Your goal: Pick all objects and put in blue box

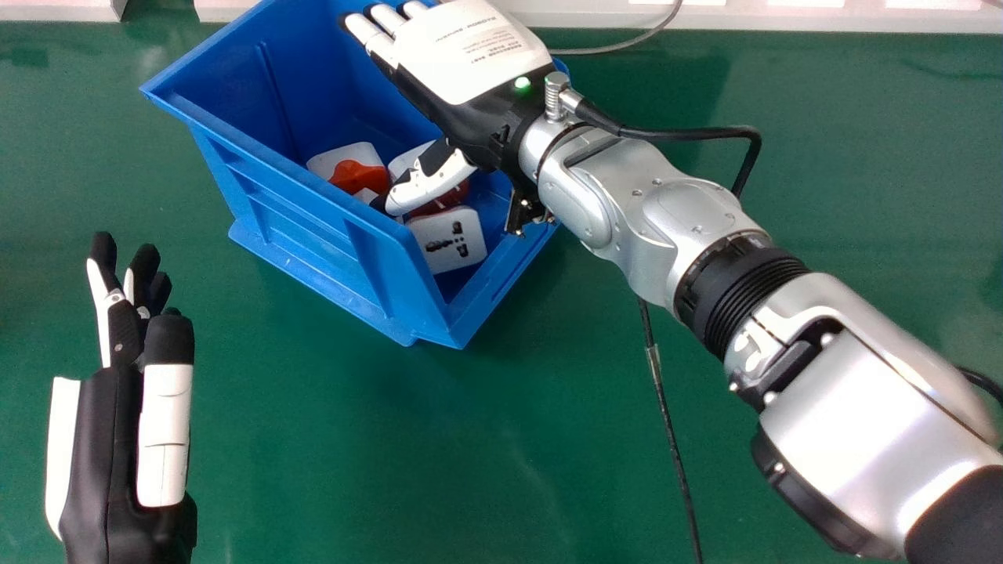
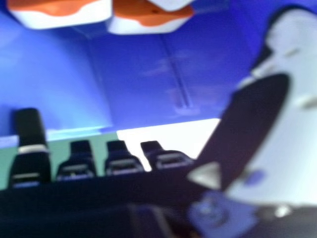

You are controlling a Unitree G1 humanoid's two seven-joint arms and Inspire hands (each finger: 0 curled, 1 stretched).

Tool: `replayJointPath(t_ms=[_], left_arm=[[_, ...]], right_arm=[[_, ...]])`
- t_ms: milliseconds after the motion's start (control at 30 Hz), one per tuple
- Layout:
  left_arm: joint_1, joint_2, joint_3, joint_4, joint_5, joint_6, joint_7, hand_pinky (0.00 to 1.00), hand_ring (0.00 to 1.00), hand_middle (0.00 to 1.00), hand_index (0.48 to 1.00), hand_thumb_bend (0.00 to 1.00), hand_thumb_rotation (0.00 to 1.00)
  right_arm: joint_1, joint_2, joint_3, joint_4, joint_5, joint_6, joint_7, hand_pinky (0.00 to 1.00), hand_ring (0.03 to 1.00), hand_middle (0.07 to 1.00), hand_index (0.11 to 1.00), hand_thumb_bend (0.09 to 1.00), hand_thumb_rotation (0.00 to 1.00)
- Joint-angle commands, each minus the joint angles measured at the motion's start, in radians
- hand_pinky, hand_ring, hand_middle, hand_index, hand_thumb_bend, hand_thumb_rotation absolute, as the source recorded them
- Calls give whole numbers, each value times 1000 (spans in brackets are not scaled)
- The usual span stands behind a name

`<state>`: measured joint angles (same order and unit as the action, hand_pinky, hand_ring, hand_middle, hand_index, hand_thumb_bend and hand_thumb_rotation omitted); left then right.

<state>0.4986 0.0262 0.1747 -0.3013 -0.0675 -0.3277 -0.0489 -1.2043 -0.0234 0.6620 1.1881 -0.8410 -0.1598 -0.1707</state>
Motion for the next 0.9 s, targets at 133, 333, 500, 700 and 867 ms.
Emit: replayJointPath(t_ms=[133, 333, 500, 700, 867], left_arm=[[-26, 14, 8, 19, 15, -25, -1, 1000, 1000, 1000, 1000, 924, 992], [-59, 19, 17, 41, 13, -30, 1, 1000, 1000, 1000, 1000, 896, 1000], [-82, 32, 25, 55, 4, -26, -6, 1000, 1000, 1000, 1000, 882, 1000], [-92, 43, 34, 60, -2, -24, -15, 1000, 1000, 1000, 1000, 877, 1000], [-85, 46, 38, 48, 9, -17, -14, 1000, 1000, 1000, 1000, 875, 1000]], right_arm=[[22, -46, -25, -56, 17, 10, -66, 801, 942, 985, 971, 496, 426], [150, -120, -69, -209, 31, -31, -169, 776, 942, 977, 971, 415, 438], [366, -207, -141, -472, 39, -75, -281, 788, 966, 992, 981, 335, 523], [709, -276, -271, -844, 100, -100, -323, 904, 994, 1000, 999, 316, 745], [1012, -297, -390, -1102, 214, -161, -314, 948, 1000, 1000, 1000, 332, 739]])
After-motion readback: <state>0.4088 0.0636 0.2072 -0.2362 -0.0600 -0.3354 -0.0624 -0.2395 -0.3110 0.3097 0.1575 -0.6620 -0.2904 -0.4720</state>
